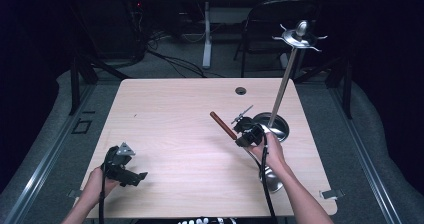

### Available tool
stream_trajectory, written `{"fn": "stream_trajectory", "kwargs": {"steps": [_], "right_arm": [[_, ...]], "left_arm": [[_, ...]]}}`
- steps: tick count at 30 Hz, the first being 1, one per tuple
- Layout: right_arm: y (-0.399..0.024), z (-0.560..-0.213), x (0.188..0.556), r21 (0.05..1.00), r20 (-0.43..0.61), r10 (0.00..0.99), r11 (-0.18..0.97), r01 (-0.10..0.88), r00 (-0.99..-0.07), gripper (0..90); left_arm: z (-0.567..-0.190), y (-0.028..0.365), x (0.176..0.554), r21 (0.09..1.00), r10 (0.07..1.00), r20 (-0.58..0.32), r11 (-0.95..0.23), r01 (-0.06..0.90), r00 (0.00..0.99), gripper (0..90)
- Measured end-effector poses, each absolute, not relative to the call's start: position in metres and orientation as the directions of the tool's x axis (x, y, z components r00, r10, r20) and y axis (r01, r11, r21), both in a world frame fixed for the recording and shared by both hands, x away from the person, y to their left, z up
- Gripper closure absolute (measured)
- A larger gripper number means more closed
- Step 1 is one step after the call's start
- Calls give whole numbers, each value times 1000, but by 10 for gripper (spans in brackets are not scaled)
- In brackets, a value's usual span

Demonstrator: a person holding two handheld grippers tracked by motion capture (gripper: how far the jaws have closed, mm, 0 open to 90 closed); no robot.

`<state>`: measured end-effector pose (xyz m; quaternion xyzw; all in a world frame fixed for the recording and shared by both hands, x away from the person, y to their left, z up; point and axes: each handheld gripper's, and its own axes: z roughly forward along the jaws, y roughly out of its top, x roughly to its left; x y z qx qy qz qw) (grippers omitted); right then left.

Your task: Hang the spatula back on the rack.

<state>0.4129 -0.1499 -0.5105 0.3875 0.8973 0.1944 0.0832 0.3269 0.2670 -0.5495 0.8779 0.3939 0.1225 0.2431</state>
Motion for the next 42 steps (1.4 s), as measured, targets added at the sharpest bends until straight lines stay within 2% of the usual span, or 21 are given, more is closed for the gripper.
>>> {"fn": "stream_trajectory", "kwargs": {"steps": [12, 33, 42], "right_arm": [[-172, -493, 401, 515, 13, 729, 582, 629, -685, 848], [-196, -469, 389, 633, 27, 742, 505, 586, -670, 847], [-207, -454, 384, 726, 27, 761, 431, 536, -648, 847]], "left_arm": [[-550, 266, 327, 519, 748, 25, -577, 630, 664, 15], [-550, 264, 328, 518, 740, 25, -584, 625, 672, 15], [-550, 263, 328, 519, 740, 26, -584, 624, 672, 15]]}}
